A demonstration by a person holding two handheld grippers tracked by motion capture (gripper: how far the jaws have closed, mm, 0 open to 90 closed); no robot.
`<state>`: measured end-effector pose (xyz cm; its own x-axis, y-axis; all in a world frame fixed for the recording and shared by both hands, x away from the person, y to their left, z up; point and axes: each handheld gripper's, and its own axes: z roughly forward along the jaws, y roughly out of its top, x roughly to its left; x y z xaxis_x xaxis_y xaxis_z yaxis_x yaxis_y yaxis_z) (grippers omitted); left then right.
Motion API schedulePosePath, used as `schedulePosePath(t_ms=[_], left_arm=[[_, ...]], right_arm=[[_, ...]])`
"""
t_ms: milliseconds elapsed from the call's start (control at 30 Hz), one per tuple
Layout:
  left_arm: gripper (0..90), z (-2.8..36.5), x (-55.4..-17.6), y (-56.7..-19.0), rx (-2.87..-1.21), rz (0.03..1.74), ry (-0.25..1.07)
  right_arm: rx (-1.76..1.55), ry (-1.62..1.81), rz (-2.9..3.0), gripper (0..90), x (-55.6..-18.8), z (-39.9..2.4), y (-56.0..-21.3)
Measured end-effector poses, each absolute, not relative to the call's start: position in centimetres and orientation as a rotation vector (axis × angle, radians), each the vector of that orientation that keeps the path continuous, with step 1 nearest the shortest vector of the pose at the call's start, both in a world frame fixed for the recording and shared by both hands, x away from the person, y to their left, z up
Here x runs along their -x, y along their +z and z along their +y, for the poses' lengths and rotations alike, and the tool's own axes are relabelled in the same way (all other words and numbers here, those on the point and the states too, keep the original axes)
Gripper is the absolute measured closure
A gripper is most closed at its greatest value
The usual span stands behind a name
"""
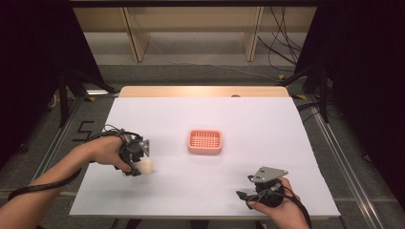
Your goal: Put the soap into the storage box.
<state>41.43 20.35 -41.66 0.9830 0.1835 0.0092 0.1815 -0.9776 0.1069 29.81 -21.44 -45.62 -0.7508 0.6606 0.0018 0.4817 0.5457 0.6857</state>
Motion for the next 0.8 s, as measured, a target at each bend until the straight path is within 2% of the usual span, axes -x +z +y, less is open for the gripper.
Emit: schedulePosePath(t_ms=[800], left_arm=[[49.1,18.6,-42.2,-41.0,-3.006,0.238,0.054]], right_arm=[[-0.94,1.006,2.524,33.0,-29.8,-21.5,-45.5]])
